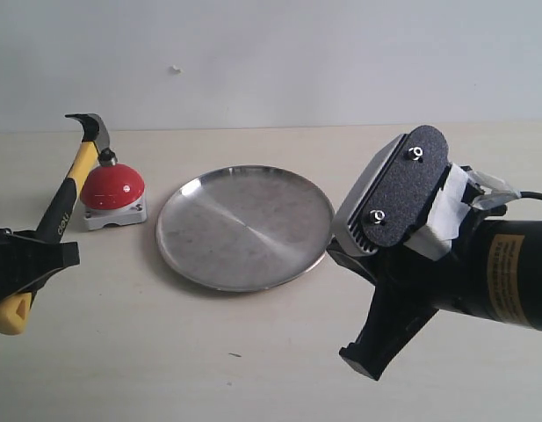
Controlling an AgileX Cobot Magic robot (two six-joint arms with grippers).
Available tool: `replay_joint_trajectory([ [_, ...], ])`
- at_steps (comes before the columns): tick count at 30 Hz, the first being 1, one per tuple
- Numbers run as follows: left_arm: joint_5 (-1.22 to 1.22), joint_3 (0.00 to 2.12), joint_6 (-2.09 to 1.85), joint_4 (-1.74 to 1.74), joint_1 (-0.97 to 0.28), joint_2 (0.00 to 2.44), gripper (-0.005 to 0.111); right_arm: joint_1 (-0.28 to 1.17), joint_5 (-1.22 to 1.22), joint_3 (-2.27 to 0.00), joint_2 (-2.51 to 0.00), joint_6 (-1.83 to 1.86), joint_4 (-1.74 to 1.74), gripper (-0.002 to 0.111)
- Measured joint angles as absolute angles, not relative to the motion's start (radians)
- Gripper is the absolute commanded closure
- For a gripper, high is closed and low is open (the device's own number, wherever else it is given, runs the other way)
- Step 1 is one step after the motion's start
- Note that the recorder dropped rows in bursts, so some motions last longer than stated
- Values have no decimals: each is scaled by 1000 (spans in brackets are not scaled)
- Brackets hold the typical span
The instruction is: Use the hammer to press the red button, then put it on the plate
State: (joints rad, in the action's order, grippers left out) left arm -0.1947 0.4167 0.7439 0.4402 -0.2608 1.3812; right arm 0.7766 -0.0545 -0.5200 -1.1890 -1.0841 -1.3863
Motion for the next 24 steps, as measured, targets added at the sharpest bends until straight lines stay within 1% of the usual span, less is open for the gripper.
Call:
replay_joint_trajectory([
  [5, -162, 430, 744, 439, -261, 1318, 107, 777, -54, -520, -1189, -1086, -1386, 108],
  [18, 16, 544, 744, 429, -261, 889, 107, 777, -54, -520, -1189, -1086, -1386, 108],
  [24, 38, 557, 744, 429, -261, 766, 107, 777, -54, -520, -1189, -1086, -1386, 108],
])
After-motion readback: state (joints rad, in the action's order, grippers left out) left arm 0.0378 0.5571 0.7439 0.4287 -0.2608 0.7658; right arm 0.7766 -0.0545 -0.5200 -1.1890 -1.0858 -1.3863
